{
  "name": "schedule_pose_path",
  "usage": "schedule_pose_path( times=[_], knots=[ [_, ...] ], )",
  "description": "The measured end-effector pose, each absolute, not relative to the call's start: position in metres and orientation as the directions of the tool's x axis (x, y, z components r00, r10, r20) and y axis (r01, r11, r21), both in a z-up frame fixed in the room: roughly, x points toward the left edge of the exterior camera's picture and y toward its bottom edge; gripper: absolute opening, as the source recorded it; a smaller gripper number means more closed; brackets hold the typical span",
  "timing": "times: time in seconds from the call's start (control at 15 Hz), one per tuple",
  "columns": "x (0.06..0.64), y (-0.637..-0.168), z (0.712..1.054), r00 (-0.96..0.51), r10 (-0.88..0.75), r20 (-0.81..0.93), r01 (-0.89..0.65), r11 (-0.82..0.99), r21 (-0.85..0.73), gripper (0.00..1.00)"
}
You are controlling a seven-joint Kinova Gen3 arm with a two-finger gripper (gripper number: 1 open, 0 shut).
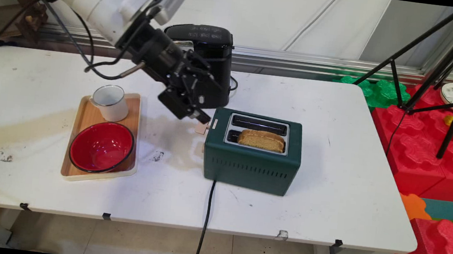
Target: Press the toaster switch
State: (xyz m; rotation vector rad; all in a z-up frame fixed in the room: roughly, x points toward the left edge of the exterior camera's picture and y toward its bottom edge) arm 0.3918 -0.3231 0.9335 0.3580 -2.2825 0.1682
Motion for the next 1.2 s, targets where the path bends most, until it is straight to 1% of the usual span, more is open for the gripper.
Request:
schedule_pose_path(
  times=[0.73, 0.8, 1.2],
  knots=[
    [0.43, -0.314, 0.921, -0.68, -0.22, 0.699, -0.32, 0.947, -0.013, 1.0],
    [0.432, -0.315, 0.92, -0.682, -0.22, 0.698, -0.321, 0.947, -0.015, 0.0],
    [0.436, -0.317, 0.915, -0.685, -0.229, 0.692, -0.327, 0.945, -0.011, 0.0]
  ],
)
